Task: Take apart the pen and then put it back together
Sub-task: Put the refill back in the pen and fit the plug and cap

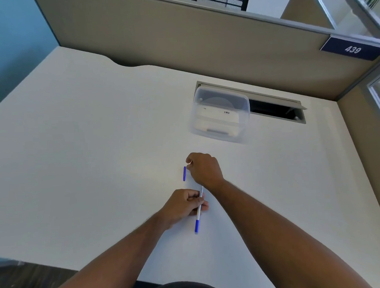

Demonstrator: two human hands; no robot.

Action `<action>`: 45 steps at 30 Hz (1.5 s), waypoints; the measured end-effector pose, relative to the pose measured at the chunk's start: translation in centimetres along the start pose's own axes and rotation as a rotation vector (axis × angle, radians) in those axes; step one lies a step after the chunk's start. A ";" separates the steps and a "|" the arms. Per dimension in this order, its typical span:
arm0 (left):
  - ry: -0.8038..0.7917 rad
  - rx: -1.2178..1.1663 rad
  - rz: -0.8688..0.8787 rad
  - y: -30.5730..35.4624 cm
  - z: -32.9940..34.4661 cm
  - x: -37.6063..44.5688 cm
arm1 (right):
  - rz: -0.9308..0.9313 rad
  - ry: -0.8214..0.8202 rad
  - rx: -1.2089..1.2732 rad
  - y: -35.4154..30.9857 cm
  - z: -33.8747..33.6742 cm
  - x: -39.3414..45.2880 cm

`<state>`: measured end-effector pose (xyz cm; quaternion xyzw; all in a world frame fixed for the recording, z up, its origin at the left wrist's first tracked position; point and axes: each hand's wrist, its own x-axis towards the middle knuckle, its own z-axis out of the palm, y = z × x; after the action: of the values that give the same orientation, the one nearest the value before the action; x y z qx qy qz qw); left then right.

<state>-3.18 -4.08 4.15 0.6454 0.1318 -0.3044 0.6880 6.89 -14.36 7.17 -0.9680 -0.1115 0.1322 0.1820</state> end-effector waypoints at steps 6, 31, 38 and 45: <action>-0.004 0.075 0.016 -0.1 -0.2 -0.3 | 0.007 -0.083 -0.204 -2.4 0.5 0.9; -0.046 -0.115 -0.026 0.0 -0.4 0.0 | 0.400 -0.155 0.944 5.8 -2.9 -1.0; -0.045 -0.103 -0.018 0.1 -0.3 -0.1 | 0.360 -0.166 0.938 5.6 -2.2 -1.9; -0.042 -0.097 -0.014 0.1 -0.3 -0.3 | 0.254 -0.138 0.877 5.4 -2.6 -2.4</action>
<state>-3.30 -3.77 4.34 0.6038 0.1367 -0.3158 0.7191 6.29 -20.75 7.99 -0.7944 0.0628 0.2521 0.5490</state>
